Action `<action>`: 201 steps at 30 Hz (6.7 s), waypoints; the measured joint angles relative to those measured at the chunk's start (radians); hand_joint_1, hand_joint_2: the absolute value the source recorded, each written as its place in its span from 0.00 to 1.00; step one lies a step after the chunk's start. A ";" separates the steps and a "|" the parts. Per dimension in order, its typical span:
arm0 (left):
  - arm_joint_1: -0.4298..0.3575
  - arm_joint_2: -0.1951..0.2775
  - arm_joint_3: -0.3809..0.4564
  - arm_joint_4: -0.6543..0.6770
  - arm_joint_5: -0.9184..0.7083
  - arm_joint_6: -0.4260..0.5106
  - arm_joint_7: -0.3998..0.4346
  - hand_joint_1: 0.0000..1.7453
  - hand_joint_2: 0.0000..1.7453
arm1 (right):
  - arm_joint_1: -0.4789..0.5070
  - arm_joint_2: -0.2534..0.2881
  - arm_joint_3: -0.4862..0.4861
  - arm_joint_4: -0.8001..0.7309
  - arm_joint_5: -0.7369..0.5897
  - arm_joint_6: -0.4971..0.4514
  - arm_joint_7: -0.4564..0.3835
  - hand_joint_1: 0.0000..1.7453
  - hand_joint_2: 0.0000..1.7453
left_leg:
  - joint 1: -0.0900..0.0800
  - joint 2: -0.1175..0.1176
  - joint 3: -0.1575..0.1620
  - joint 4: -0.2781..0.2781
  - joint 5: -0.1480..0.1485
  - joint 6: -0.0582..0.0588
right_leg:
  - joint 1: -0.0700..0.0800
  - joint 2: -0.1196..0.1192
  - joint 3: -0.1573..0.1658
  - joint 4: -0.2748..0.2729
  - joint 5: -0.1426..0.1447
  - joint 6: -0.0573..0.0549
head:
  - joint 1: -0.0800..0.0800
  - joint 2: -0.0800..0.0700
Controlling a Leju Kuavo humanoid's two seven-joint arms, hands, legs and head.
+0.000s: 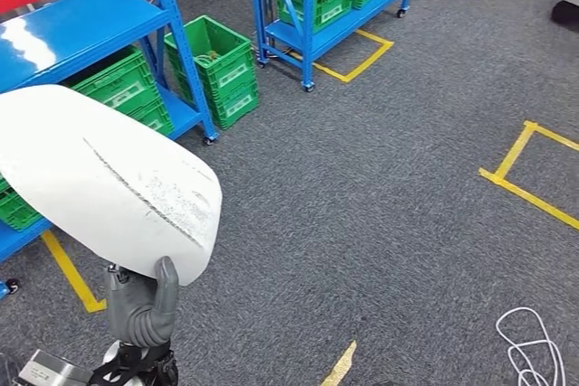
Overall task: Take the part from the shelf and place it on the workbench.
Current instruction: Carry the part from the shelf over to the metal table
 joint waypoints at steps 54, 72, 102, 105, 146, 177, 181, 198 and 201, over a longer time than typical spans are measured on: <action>-0.006 -0.001 -0.007 0.002 0.021 0.003 0.000 1.00 1.00 | -0.001 -0.001 -0.002 0.000 -0.007 0.023 0.030 0.00 1.00 | -0.004 0.089 0.088 -0.184 0.036 -0.006 | 0.006 -0.081 -0.007 -0.002 0.000 0.003 | 0.002 0.000; -0.024 0.001 -0.023 0.017 -0.017 0.033 0.008 1.00 1.00 | -0.001 0.001 -0.002 0.000 -0.004 0.017 0.057 0.00 1.00 | -0.008 0.002 0.094 -0.233 0.077 0.041 | 0.016 -0.042 -0.125 0.179 -0.074 0.030 | 0.001 0.000; -0.035 0.009 -0.031 0.041 -0.008 0.044 0.009 1.00 1.00 | 0.003 0.000 -0.005 0.000 -0.010 0.019 0.067 0.00 1.00 | -0.005 -0.005 0.086 -0.226 0.076 0.043 | 0.009 -0.015 -0.097 0.122 -0.055 0.030 | 0.007 0.000; -0.030 0.009 -0.029 0.042 0.006 0.040 0.007 1.00 1.00 | 0.001 -0.001 -0.005 0.000 -0.007 0.019 0.068 0.00 1.00 | -0.007 0.041 0.083 -0.226 0.075 0.045 | 0.003 -0.054 -0.170 0.282 -0.119 0.043 | 0.011 0.000; -0.039 0.001 -0.024 0.033 0.029 -0.005 0.000 1.00 1.00 | 0.002 -0.009 -0.007 -0.002 -0.002 0.032 0.061 0.00 1.00 | -0.006 0.082 0.082 -0.186 0.038 0.001 | 0.003 -0.088 -0.001 -0.005 -0.003 0.012 | 0.016 0.000; -0.053 0.008 -0.046 0.032 -0.055 0.029 0.000 1.00 1.00 | -0.002 -0.010 -0.008 -0.001 0.003 0.056 0.062 0.00 1.00 | -0.005 0.092 0.086 -0.175 0.022 -0.006 | 0.002 -0.085 -0.008 -0.003 0.000 0.006 | 0.022 0.000; -0.056 0.016 -0.054 0.033 -0.052 0.019 0.000 1.00 1.00 | -0.005 -0.010 -0.008 -0.001 0.002 0.069 0.063 0.00 1.00 | -0.001 0.017 -0.019 0.062 -0.087 -0.013 | 0.002 -0.036 -0.010 -0.004 0.006 -0.005 | 0.017 0.000; -0.058 0.015 -0.057 0.035 -0.029 0.019 0.000 1.00 1.00 | -0.003 -0.011 -0.006 0.000 0.043 0.057 0.127 0.00 1.00 | 0.006 0.007 0.083 -0.223 0.074 0.036 | -0.004 -0.057 -0.163 0.270 -0.099 0.054 | 0.019 0.000; -0.060 0.014 -0.057 0.036 -0.028 0.020 0.001 1.00 1.00 | -0.002 -0.012 -0.006 -0.001 0.050 0.035 0.184 0.00 1.00 | 0.005 0.015 0.083 -0.216 0.067 0.024 | -0.011 -0.064 -0.046 0.073 -0.020 0.056 | 0.020 0.000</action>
